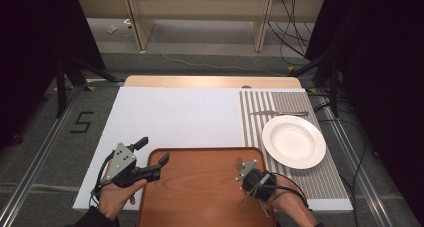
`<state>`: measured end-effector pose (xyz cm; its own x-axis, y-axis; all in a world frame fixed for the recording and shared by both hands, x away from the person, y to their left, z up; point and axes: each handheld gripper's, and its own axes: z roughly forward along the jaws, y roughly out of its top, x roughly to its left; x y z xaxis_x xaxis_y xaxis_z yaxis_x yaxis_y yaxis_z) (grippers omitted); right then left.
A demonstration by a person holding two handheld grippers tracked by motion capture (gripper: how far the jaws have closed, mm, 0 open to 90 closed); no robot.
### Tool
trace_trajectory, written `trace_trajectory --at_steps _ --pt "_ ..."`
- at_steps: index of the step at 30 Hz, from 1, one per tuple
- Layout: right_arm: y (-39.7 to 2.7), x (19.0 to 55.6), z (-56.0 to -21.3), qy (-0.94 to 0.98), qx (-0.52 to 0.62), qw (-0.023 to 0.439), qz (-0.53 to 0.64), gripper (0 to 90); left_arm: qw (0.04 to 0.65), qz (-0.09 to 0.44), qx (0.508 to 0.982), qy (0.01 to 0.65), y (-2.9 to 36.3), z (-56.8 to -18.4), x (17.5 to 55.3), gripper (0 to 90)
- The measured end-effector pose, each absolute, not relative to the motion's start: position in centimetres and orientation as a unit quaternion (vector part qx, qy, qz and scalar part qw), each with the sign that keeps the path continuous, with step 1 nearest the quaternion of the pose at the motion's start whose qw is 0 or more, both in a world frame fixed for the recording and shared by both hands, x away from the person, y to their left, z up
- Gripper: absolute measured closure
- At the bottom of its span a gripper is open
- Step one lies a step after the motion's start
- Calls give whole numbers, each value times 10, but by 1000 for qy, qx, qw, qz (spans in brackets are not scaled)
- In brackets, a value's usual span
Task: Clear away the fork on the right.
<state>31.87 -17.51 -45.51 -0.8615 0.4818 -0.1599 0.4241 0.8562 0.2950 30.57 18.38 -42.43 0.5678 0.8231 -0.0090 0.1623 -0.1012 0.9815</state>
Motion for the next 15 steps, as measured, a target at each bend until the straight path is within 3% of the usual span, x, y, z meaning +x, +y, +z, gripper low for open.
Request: trace_trajectory --at_steps 15 --pt "-185 319 -455 955 246 117 120 900 565 294 681 361 184 -424 305 169"
